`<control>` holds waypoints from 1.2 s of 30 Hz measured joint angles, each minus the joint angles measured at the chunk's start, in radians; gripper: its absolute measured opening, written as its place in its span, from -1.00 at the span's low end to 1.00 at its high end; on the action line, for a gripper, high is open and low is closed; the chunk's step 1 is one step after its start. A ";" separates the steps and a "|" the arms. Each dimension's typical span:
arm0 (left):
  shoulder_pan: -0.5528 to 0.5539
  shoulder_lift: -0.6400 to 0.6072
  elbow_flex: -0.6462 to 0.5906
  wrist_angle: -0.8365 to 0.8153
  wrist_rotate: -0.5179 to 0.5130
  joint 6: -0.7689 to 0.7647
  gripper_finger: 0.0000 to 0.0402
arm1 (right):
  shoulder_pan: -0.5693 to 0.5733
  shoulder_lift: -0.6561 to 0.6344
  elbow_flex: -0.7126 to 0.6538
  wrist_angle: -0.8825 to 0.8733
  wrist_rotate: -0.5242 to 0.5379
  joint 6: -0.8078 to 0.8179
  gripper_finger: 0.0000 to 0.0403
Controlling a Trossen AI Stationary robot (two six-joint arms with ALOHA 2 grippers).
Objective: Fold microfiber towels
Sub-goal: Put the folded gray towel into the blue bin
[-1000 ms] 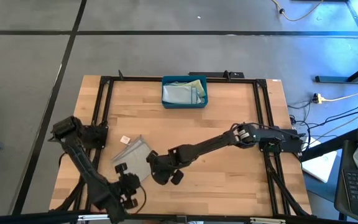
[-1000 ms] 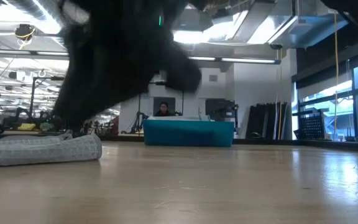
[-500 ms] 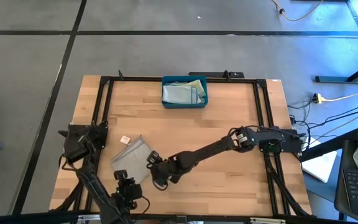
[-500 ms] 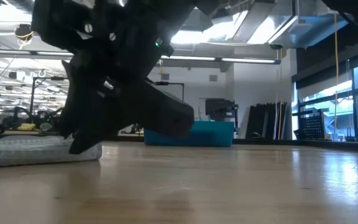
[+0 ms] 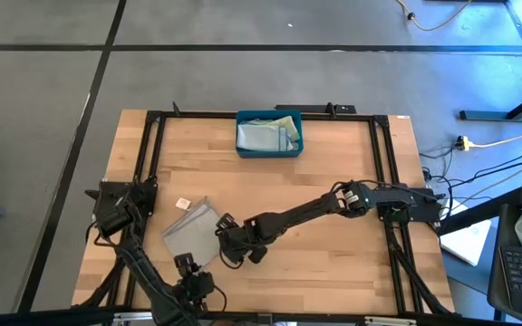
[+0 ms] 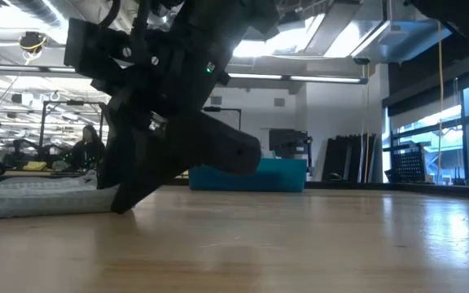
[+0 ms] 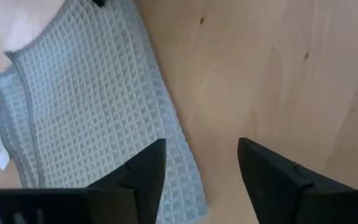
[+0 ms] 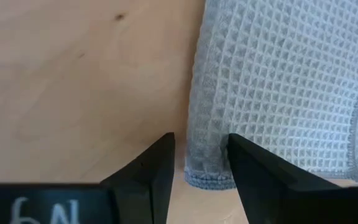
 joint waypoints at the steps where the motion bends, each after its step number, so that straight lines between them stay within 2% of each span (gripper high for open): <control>1: 0.001 0.000 -0.001 0.001 0.010 0.000 -0.03 | 0.000 0.000 0.000 -0.002 -0.001 0.000 -0.24; 6: 0.014 -0.001 -0.067 0.045 0.083 -0.027 0.02 | -0.003 0.000 -0.026 0.044 -0.034 0.000 -0.24; 10: 0.011 -0.011 -0.119 0.080 0.091 -0.082 0.02 | -0.011 -0.005 -0.075 0.116 -0.032 0.000 -0.24; 26: 0.004 -0.006 -0.127 0.090 0.108 -0.051 0.02 | -0.033 0.000 -0.108 0.182 -0.102 0.001 -0.24; 29: 0.005 -0.006 -0.127 0.082 0.127 -0.052 0.02 | -0.033 0.000 -0.109 0.188 -0.113 0.005 -0.24; 32: 0.008 -0.009 -0.126 0.062 0.146 -0.052 0.01 | -0.037 0.000 -0.109 0.189 -0.174 0.038 -0.24; 36: 0.029 -0.027 -0.127 0.045 0.212 -0.052 0.01 | -0.041 0.000 -0.109 0.189 -0.209 0.058 -0.24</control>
